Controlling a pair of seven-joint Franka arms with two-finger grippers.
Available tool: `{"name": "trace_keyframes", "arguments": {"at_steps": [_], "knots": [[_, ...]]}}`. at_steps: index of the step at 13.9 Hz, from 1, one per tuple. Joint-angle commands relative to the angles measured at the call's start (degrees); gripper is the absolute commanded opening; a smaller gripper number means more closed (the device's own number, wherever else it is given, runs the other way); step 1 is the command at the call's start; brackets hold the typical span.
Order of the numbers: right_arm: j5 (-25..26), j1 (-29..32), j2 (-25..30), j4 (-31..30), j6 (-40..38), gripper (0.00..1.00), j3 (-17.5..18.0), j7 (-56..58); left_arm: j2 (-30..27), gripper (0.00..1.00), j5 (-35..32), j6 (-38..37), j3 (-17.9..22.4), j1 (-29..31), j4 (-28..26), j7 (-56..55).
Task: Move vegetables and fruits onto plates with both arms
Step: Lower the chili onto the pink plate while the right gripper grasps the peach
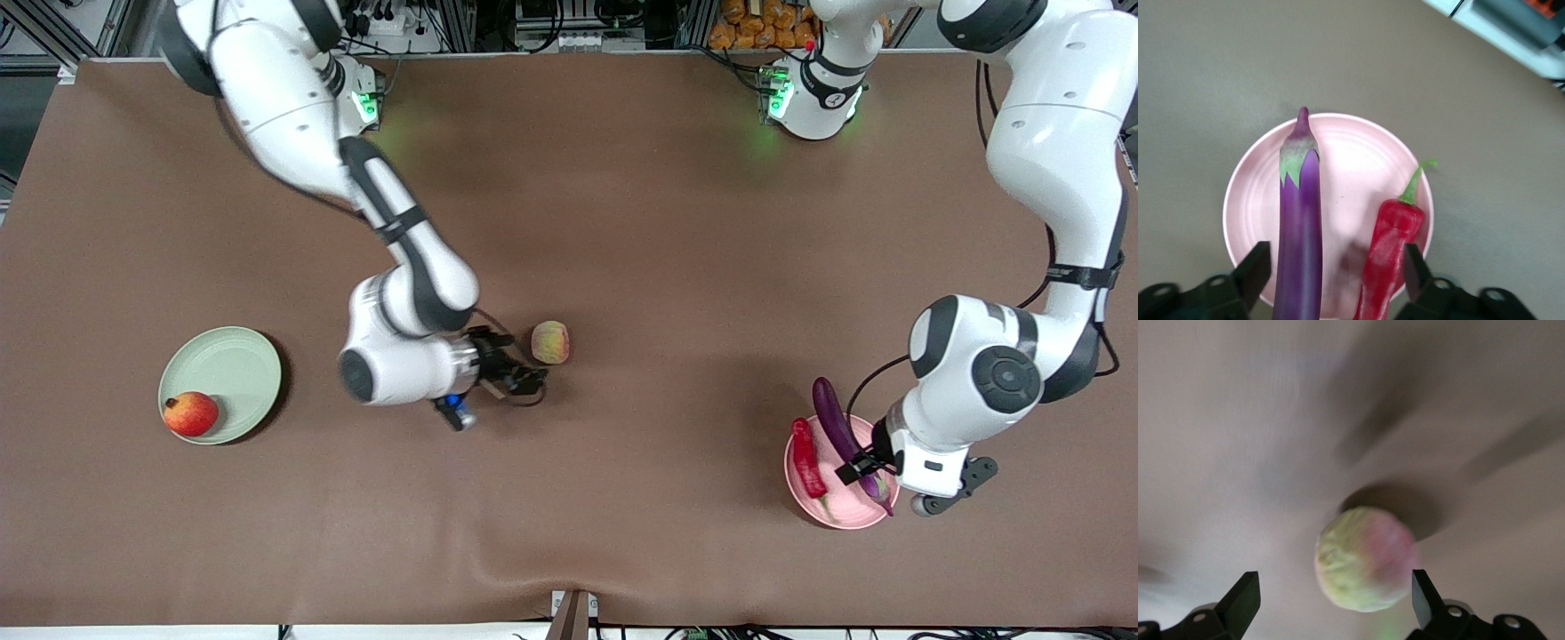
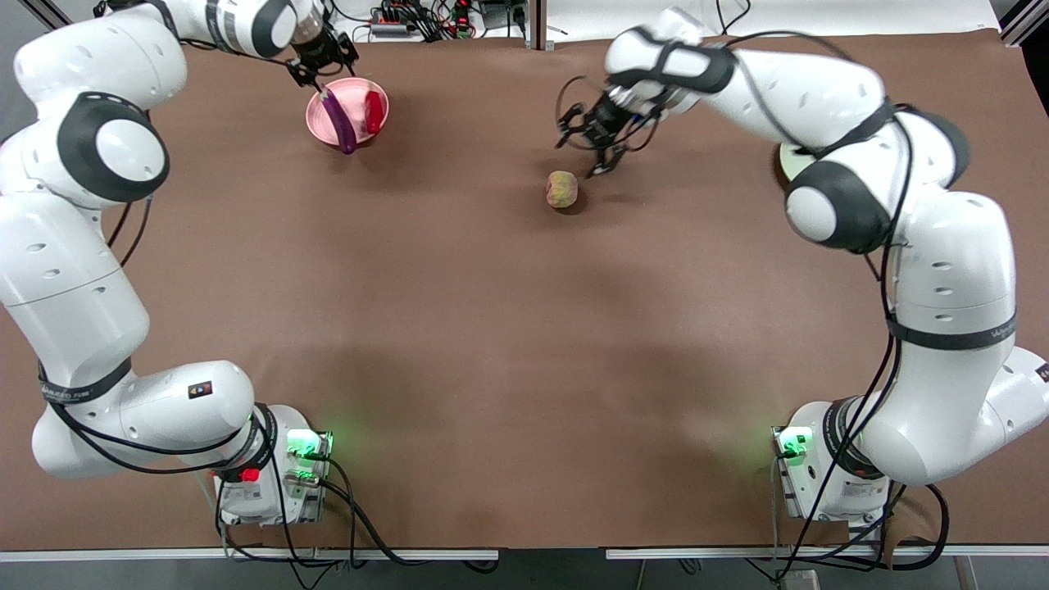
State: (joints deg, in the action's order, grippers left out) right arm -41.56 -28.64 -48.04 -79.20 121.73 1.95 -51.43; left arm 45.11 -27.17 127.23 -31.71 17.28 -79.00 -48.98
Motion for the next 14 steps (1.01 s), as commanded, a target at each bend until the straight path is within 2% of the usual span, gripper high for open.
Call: {"name": "trace_keyframes", "arguments": {"at_steps": [1, 5, 7, 11, 14], "knots": [[-0.98, 0.25, 0.32, -0.69, 0.09, 1.00, -0.90, -1.21, -6.76, 1.00, 0.98, -4.87, -4.66, 4.41, -1.94, 1.60], [0.07, -1.15, 0.32, -1.13, -0.09, 1.00, -1.16, -1.04, -18.10, 1.00, 1.86, -18.74, -6.95, 6.01, -3.35, 8.90], [2.43, -1.24, 0.32, -1.66, -0.18, 1.00, -1.25, -1.04, -23.20, 1.00, 2.82, -23.32, -7.92, 6.19, -3.18, 12.66], [3.50, -2.82, -0.38, -1.84, 0.17, 1.00, -1.25, -1.21, -31.64, 1.00, 14.14, -31.76, -7.75, 8.37, -2.65, 19.18], [3.50, -3.79, -0.82, -1.84, 0.26, 1.00, -1.16, -1.30, -34.81, 1.00, 16.62, -35.11, -7.84, 9.00, -2.12, 21.81]]}}
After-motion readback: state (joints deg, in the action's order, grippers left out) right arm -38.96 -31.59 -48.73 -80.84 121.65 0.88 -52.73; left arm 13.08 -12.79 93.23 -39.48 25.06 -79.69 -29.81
